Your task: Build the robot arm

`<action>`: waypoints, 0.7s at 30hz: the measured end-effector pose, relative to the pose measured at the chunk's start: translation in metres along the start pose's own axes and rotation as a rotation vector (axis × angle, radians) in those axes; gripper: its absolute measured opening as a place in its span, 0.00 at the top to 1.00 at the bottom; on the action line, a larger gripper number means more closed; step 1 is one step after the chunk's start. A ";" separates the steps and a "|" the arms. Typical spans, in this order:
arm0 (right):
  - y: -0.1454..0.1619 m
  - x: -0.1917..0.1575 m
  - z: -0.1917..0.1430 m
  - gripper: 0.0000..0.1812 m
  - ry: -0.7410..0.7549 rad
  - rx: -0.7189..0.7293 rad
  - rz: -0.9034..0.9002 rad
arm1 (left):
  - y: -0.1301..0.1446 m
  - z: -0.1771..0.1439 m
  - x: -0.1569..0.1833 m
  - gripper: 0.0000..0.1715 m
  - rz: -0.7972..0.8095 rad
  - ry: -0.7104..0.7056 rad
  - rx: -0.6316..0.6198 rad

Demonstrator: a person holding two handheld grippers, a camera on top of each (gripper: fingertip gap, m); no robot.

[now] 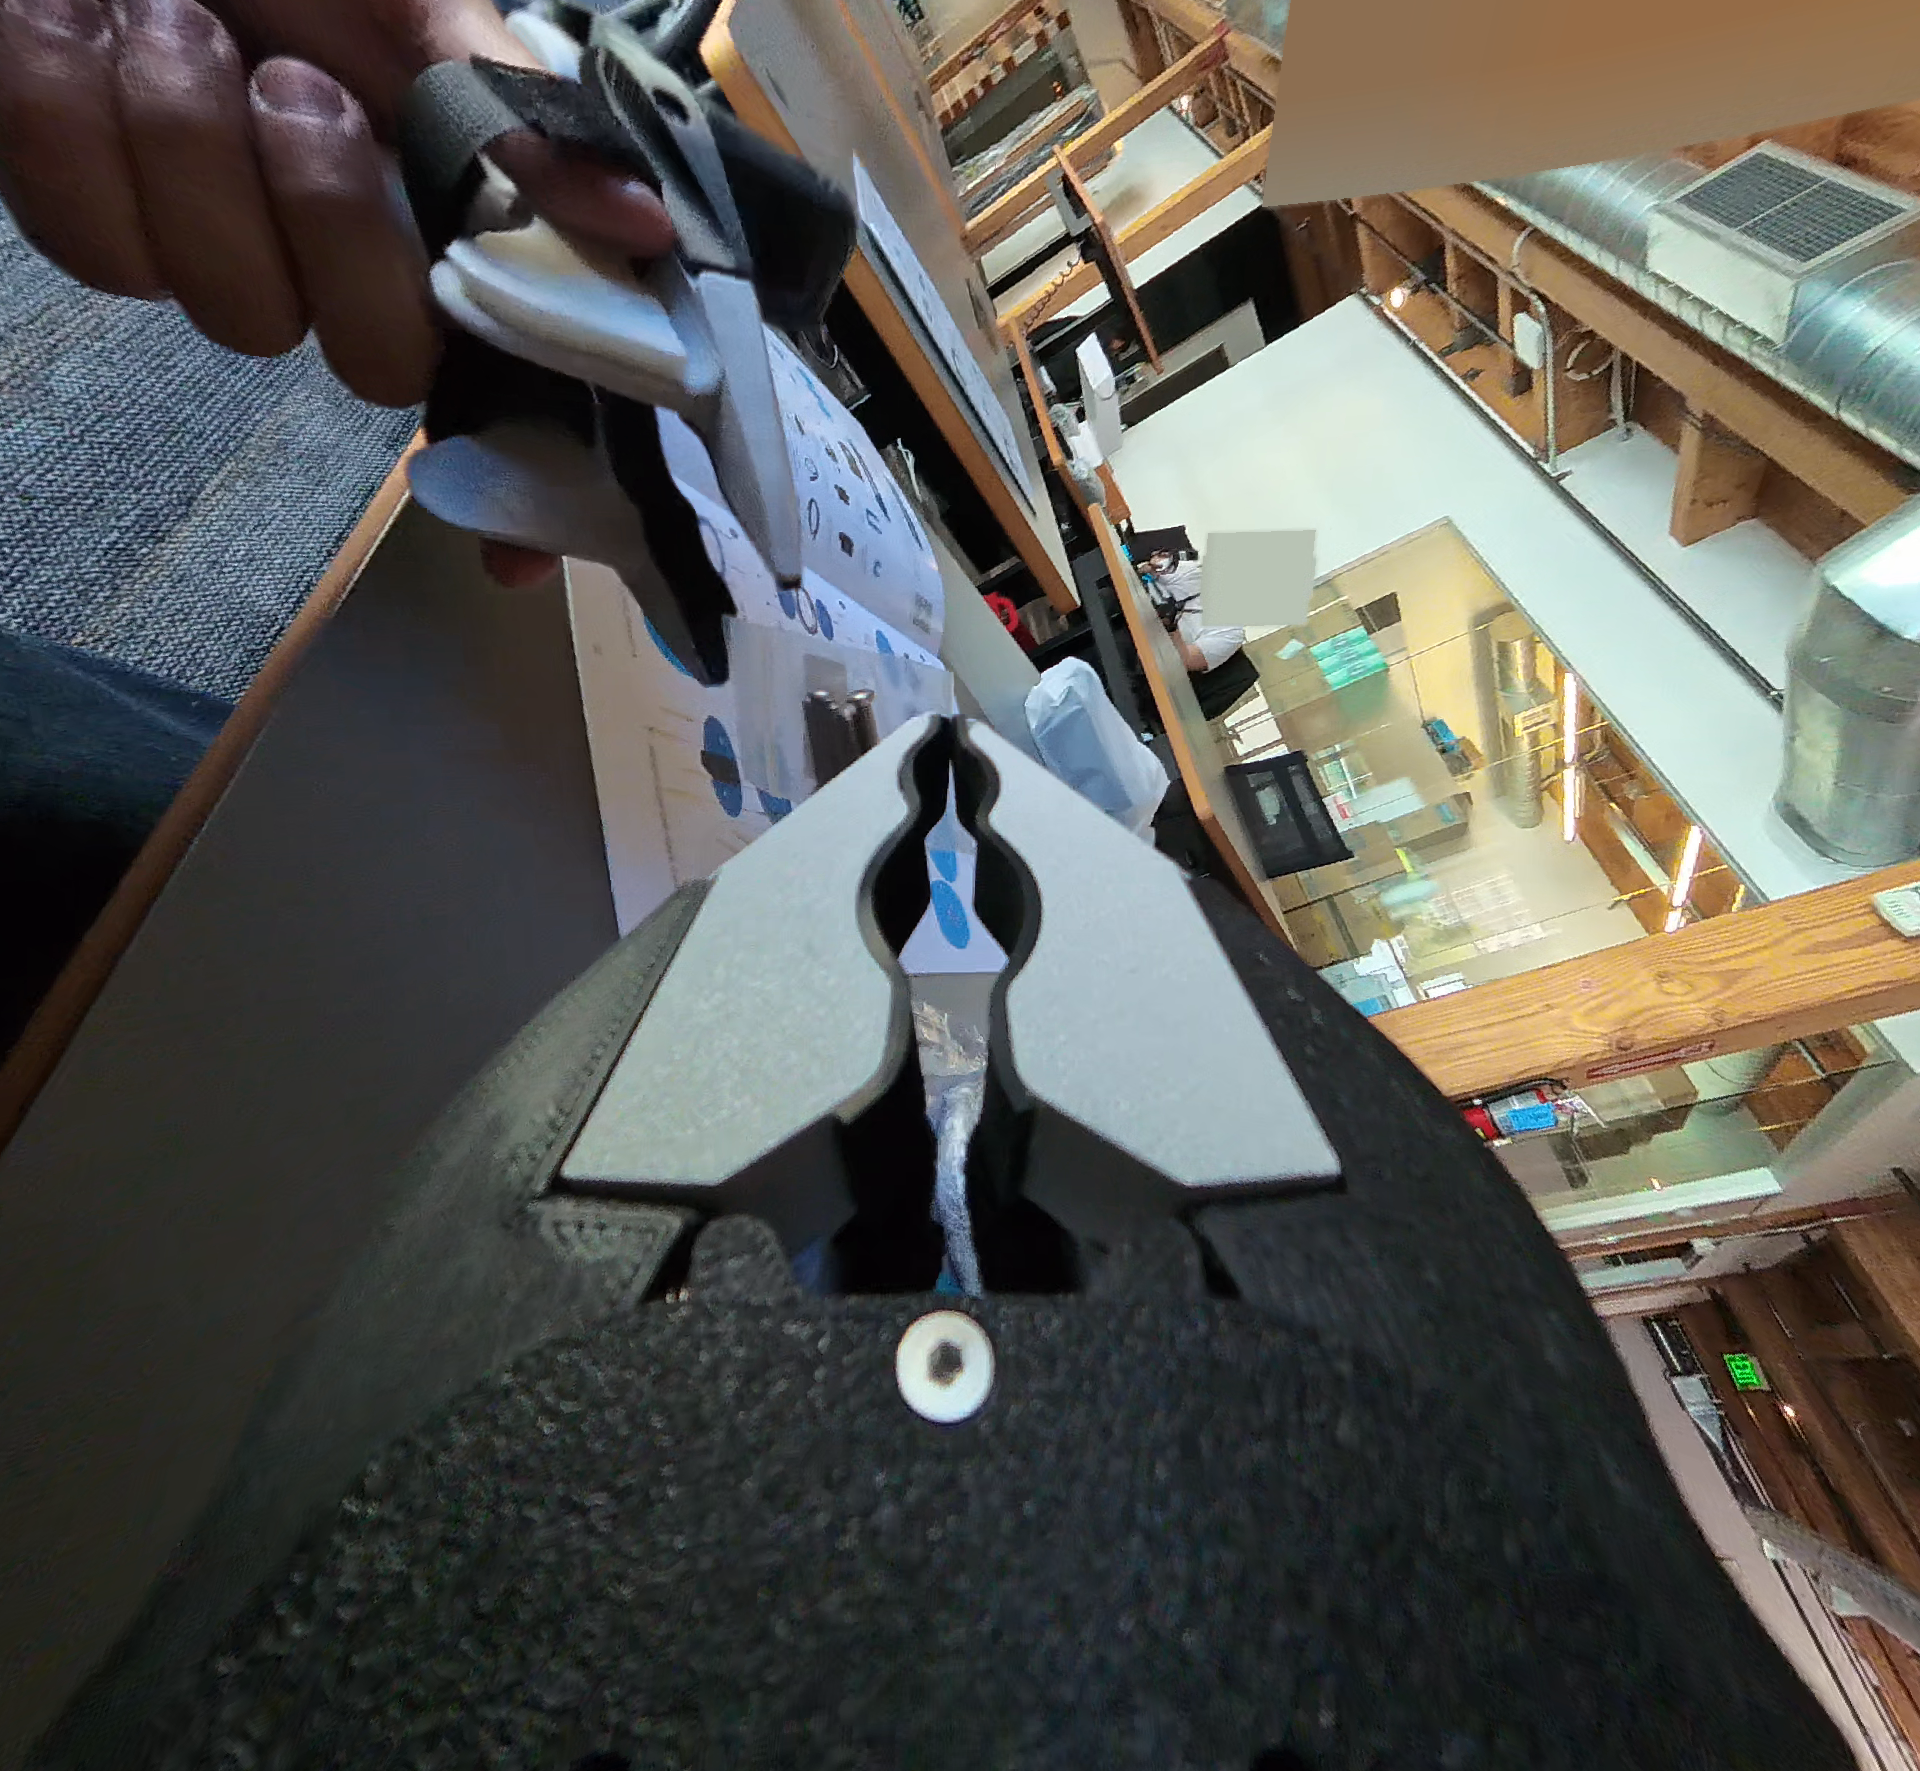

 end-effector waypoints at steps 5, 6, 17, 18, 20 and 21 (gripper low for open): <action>-0.002 -0.002 -0.006 1.00 0.005 0.028 -0.029 | 0.002 0.011 -0.005 0.82 -0.182 0.128 0.025; -0.003 -0.003 -0.008 1.00 0.001 0.040 -0.035 | 0.001 0.014 -0.004 0.88 -0.201 0.153 0.041; 0.012 0.008 -0.027 1.00 0.007 -0.006 -0.064 | 0.001 0.042 -0.004 1.00 0.029 -0.018 -0.058; 0.016 0.013 -0.029 1.00 0.020 -0.022 -0.052 | 0.002 0.043 -0.004 0.97 0.051 -0.041 -0.063; 0.021 0.022 -0.035 1.00 0.056 -0.037 -0.021 | 0.004 0.046 -0.007 0.82 0.067 -0.087 -0.065; 0.022 0.026 -0.038 1.00 0.075 -0.039 -0.020 | 0.006 0.049 -0.007 0.80 0.060 -0.076 -0.066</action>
Point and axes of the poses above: each gripper's, where its closed fingertips meet, z out along the fingers, y out of its underside, x = y × z across the jaws, the point moved 5 cm from there along -z, back along the fingers, and after that the axes turned 5 degrees about x, right-handed, at the moved point
